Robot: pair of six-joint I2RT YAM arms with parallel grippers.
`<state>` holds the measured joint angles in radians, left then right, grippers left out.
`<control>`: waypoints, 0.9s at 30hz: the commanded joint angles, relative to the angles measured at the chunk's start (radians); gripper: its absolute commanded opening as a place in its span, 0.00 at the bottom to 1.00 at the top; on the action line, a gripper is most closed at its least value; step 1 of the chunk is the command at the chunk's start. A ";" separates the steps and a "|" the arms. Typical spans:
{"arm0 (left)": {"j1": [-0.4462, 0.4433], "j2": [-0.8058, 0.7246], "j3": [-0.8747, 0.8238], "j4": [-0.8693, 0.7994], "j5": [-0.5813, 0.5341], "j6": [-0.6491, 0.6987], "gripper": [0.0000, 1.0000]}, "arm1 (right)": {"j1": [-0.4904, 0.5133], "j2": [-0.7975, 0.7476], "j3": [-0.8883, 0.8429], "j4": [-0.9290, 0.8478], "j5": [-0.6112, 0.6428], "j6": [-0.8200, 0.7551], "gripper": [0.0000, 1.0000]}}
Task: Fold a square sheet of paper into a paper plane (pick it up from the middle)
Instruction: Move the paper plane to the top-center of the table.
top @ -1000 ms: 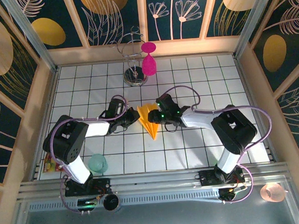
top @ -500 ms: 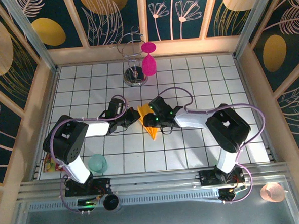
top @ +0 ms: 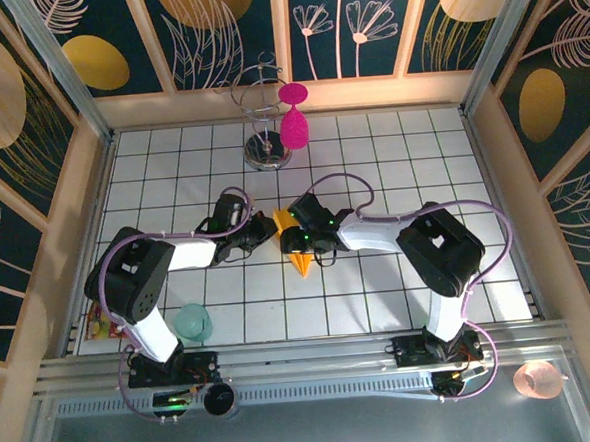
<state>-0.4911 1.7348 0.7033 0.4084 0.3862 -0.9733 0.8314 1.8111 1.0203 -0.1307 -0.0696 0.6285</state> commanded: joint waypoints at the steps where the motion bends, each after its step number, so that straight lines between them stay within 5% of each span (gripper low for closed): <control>1: -0.004 0.004 0.010 0.014 0.014 0.010 0.00 | 0.006 -0.051 -0.014 0.033 -0.006 -0.022 0.62; 12: -0.003 0.008 0.013 0.012 0.016 0.011 0.00 | 0.007 -0.061 -0.030 0.039 -0.011 -0.028 0.66; 27: -0.004 -0.005 0.007 0.004 0.010 0.013 0.03 | 0.021 -0.007 0.027 -0.080 0.103 -0.011 0.39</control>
<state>-0.4911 1.7348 0.7033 0.4080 0.3859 -0.9733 0.8394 1.7775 1.0180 -0.1673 -0.0139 0.6098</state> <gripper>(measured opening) 0.043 0.397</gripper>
